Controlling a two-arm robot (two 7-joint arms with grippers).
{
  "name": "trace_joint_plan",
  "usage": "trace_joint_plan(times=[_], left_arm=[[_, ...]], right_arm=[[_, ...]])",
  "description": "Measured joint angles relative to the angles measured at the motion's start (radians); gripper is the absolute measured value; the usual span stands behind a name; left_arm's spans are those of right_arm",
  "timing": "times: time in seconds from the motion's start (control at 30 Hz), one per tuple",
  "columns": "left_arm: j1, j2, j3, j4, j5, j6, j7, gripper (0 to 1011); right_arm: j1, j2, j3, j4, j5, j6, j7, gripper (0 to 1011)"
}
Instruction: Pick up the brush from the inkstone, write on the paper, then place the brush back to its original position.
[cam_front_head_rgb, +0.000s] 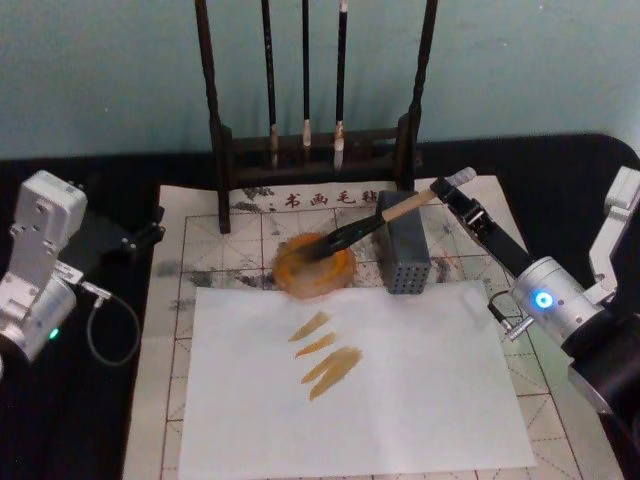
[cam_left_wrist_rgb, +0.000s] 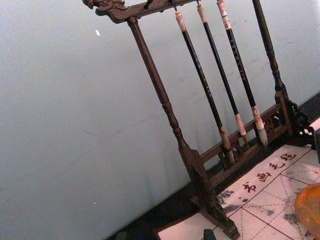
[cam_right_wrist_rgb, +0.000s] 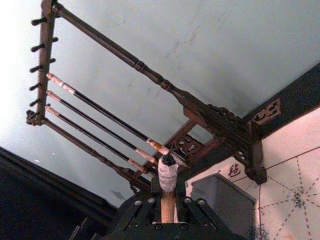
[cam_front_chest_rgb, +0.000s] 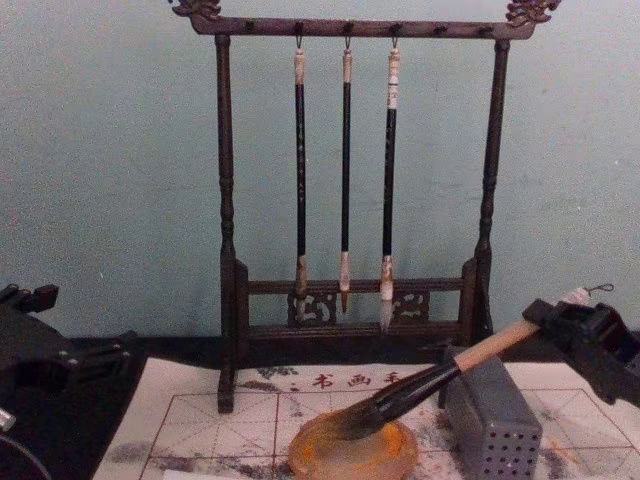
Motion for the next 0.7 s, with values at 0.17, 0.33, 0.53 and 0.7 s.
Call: trace_joint_plan(times=[0.17, 0.33, 0.53, 0.7], left_arm=[[0.000, 0.000, 0.000, 0.000, 0.000, 0.000, 0.000, 1001], [0.000, 0.000, 0.000, 0.000, 0.000, 0.000, 0.000, 1001], [0.000, 0.000, 0.000, 0.000, 0.000, 0.000, 0.000, 1001], [0.000, 0.000, 0.000, 0.000, 0.000, 0.000, 0.000, 1001]], right_arm=[[-0.002, 0.010, -0.010, -0.014, 0.019, -0.001, 0.008, 181], [-0.005, 0.023, -0.020, -0.034, 0.034, 0.001, 0.012, 181], [-0.012, 0.053, -0.038, -0.075, 0.043, 0.004, 0.025, 181], [-0.018, 0.076, -0.050, -0.106, 0.046, 0.004, 0.036, 181]])
